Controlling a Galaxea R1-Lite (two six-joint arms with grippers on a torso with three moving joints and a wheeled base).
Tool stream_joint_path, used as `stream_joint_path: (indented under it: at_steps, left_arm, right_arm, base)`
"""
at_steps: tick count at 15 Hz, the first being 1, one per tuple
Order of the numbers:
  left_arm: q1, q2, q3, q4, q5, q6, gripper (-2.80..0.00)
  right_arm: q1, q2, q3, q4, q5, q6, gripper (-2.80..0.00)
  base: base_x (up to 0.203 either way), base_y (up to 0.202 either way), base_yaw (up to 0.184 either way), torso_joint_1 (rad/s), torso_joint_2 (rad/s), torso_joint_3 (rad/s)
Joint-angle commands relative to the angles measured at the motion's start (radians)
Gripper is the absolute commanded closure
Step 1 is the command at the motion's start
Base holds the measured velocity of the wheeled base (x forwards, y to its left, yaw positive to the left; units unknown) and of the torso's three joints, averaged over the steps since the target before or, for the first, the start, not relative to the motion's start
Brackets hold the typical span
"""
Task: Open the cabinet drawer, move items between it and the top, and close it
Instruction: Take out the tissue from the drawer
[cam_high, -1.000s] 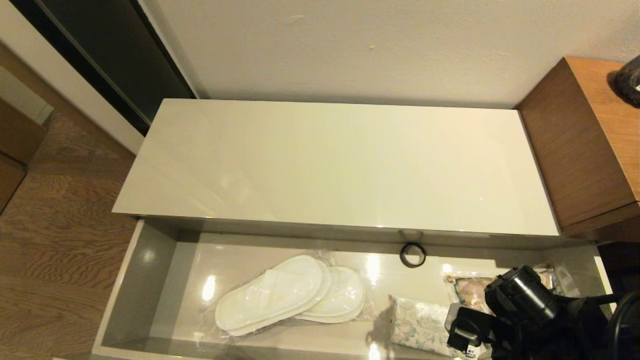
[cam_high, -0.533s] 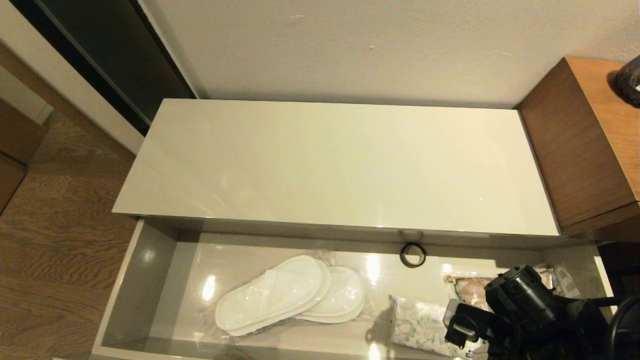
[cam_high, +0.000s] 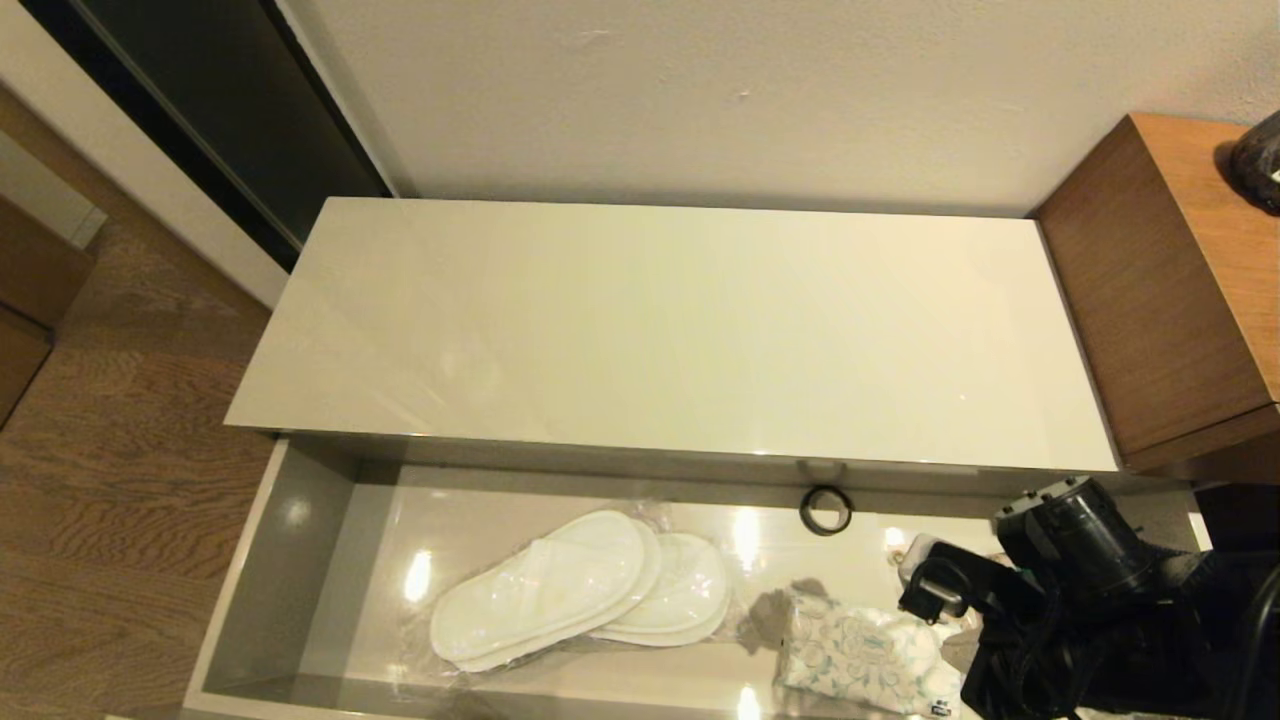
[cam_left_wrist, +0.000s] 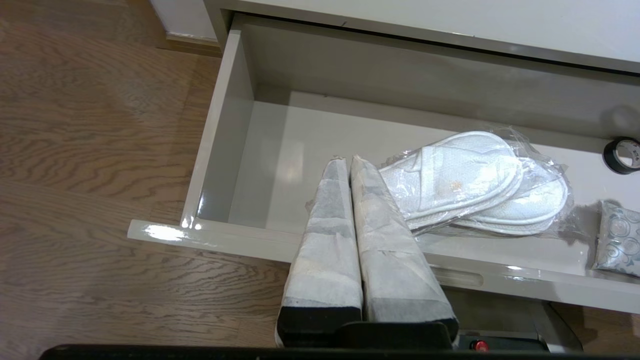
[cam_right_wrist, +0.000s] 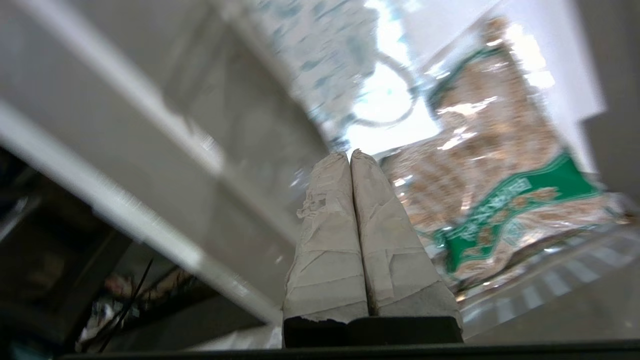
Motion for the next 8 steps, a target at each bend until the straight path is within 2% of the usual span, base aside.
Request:
stream_joint_path:
  at_steps: [1, 8]
  left_arm:
    - [0.000, 0.001, 0.000, 0.000, 0.001, -0.001, 0.00]
    - [0.000, 0.001, 0.000, 0.000, 0.000, -0.001, 0.00]
  right_arm:
    - [-0.015, -0.012, -0.023, 0.000, 0.001, -0.004, 0.00]
    - [-0.030, -0.002, -0.064, -0.006, 0.004, -0.002, 0.00]
  base:
    - [0.000, 0.000, 0.000, 0.000, 0.00, 0.000]
    - [0.000, 0.000, 0.000, 0.000, 0.00, 0.000]
